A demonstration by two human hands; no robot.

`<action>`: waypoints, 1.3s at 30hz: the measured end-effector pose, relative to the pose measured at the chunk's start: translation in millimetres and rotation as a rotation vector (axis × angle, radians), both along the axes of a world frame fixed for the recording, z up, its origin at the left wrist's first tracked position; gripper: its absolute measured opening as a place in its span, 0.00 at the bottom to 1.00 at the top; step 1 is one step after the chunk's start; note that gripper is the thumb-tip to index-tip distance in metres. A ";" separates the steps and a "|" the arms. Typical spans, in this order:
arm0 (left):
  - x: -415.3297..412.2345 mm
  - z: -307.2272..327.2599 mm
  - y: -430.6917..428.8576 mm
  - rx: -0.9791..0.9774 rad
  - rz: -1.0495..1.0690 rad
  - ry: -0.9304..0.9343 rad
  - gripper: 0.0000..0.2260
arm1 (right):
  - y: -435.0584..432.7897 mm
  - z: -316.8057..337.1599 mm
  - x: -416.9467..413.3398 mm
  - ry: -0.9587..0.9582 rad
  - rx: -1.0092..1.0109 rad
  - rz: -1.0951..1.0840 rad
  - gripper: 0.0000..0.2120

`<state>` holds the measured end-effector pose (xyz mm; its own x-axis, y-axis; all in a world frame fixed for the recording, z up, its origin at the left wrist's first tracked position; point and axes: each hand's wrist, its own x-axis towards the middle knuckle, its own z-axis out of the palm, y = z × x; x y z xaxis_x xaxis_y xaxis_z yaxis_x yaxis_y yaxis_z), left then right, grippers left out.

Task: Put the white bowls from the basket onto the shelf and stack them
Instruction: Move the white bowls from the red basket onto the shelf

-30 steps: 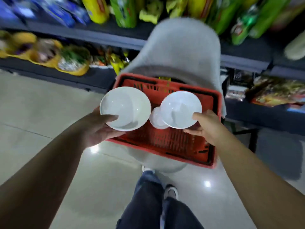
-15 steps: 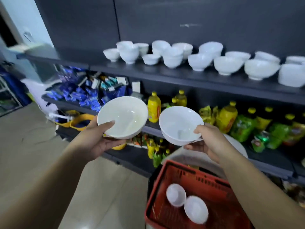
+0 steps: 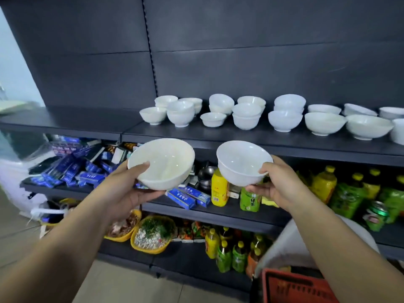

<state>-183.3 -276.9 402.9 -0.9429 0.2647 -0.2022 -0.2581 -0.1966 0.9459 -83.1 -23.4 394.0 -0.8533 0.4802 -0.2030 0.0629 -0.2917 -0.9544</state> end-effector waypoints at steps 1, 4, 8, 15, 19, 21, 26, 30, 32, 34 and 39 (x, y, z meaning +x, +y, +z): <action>-15.4 1.2 9.9 0.005 -0.015 -0.004 0.04 | 5.4 1.3 -11.3 0.009 -0.002 -0.018 0.16; -64.0 5.6 43.2 -0.010 -0.067 -0.002 0.03 | 25.6 1.5 -50.3 0.034 -0.021 -0.073 0.16; -128.8 9.4 87.5 -0.015 -0.099 -0.034 0.07 | 55.8 3.7 -112.1 0.029 -0.040 -0.112 0.15; -225.2 -2.7 150.1 -0.024 -0.201 -0.046 0.17 | 96.0 4.0 -191.8 -0.057 -0.027 -0.163 0.12; -262.6 -8.2 176.2 0.007 -0.265 -0.093 0.19 | 109.4 2.9 -220.5 -0.106 -0.015 -0.184 0.12; -275.9 -11.4 184.4 -0.004 -0.284 -0.112 0.19 | 111.7 -0.5 -231.2 -0.139 -0.017 -0.209 0.13; -298.1 -18.7 188.3 0.000 -0.338 -0.150 0.17 | 111.6 -10.3 -247.6 -0.160 -0.022 -0.273 0.13; -303.2 -22.0 186.5 -0.025 -0.367 -0.146 0.19 | 104.7 -11.2 -254.7 -0.181 -0.009 -0.315 0.09; -305.0 -19.8 187.6 -0.148 -0.373 -0.092 0.19 | 98.9 -10.1 -256.3 -0.194 0.014 -0.331 0.07; -307.3 -17.0 187.9 -0.282 -0.354 -0.024 0.20 | 94.2 -9.4 -258.1 -0.226 0.049 -0.357 0.07; -311.2 -18.1 181.3 -0.265 -0.395 0.048 0.20 | 93.5 -10.7 -259.6 -0.356 0.223 -0.472 0.15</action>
